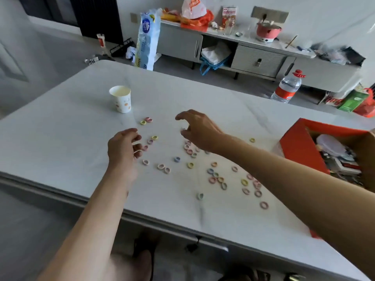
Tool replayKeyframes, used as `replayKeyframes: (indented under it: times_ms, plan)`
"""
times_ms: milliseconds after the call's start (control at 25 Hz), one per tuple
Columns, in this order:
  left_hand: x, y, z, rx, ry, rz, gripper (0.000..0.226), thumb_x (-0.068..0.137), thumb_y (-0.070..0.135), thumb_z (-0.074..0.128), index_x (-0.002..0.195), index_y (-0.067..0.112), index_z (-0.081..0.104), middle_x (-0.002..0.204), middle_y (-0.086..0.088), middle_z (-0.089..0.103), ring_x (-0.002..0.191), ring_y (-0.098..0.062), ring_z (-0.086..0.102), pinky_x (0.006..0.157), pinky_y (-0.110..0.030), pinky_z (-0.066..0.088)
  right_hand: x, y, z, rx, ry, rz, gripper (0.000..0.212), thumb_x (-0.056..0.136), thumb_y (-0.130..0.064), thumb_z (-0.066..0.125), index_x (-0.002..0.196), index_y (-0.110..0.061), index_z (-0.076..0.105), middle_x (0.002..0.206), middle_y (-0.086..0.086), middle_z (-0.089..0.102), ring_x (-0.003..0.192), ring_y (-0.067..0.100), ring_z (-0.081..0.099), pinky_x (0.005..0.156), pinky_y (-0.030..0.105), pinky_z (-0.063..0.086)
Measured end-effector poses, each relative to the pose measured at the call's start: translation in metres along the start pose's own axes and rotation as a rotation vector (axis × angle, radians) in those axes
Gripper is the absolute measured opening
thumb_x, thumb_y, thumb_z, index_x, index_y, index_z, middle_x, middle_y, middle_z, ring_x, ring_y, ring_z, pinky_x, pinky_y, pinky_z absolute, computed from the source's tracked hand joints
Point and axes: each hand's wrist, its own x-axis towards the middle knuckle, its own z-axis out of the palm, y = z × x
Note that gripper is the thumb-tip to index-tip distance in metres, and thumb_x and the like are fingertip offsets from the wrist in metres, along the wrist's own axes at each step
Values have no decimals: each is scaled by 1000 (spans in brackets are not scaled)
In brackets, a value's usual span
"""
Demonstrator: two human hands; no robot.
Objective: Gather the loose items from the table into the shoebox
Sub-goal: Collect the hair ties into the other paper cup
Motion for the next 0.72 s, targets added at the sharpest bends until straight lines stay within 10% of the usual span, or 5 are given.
replayKeyframes:
  times_ms: [320,560,720]
  plan:
    - [81,13,-55,-127,149,0,10,90,12,57,86,18,66,70,3,61,46,-10,51,47,-20,36,208,-75,93,-232,-81,-284,40,93,-26,56,132,-32,51,154,-1,26,112,32,56,91,41,48]
    - [98,14,-69,-146,190,-22,9,89,11,60,87,18,65,77,2,63,48,-9,55,49,-21,39,244,-80,124,-108,-118,-138,31,96,-23,50,125,-24,60,139,4,50,122,30,51,103,35,41]
    - [90,11,-53,144,107,102,39,84,16,70,119,24,55,115,4,61,84,-5,62,67,-19,45,182,-78,90,141,119,-161,17,90,-18,56,104,-16,65,106,5,63,95,25,59,76,30,47]
